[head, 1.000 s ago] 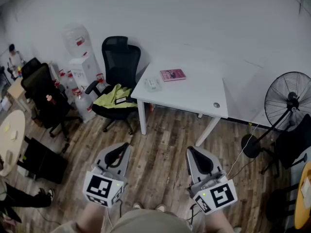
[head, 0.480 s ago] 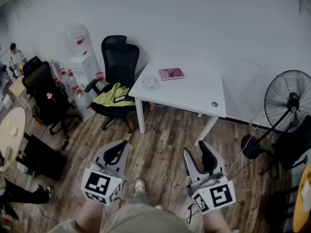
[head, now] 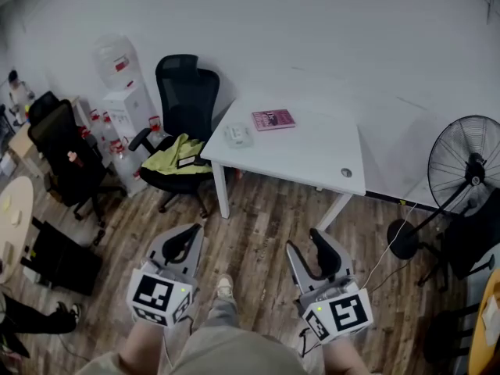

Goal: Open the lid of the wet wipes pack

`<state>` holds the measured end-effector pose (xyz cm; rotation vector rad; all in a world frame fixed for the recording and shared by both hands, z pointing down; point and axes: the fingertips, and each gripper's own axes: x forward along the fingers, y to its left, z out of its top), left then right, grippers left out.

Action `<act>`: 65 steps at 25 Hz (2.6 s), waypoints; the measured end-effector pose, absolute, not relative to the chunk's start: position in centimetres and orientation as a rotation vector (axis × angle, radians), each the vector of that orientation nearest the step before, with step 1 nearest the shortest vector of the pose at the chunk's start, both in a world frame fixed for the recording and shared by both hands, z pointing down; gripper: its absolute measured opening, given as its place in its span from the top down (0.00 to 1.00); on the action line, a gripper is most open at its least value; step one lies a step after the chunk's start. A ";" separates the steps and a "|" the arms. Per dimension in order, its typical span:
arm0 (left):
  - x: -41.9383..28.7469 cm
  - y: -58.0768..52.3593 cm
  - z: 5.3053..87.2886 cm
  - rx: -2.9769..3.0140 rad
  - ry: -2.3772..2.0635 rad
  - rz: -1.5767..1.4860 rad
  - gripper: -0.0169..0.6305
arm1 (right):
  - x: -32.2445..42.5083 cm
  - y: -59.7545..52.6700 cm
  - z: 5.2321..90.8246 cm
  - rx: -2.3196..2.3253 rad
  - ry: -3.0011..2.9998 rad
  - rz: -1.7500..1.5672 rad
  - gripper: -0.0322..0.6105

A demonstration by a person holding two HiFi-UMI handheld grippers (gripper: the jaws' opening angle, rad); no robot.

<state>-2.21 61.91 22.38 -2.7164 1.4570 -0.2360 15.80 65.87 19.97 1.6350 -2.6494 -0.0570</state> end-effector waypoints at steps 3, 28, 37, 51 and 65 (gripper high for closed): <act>-2.5 58.8 22.7 -2.724 1.459 -0.237 0.94 | 15.5 62.6 20.0 1.629 -2.638 -0.060 0.63; -9.3 25.5 23.4 -2.781 1.438 -0.293 0.94 | 7.4 29.4 21.4 1.593 -2.528 0.005 0.63; -7.7 16.1 25.8 -2.767 1.471 -0.370 0.94 | 8.7 18.5 23.6 1.534 -2.565 0.044 0.63; -5.0 -2.6 28.0 -2.738 1.668 -0.397 0.94 | 11.9 -4.2 26.7 1.337 -2.596 0.096 0.63; -7.3 -11.2 28.5 -2.612 1.838 -0.434 0.94 | 11.1 -13.9 28.8 1.246 -2.627 0.158 0.63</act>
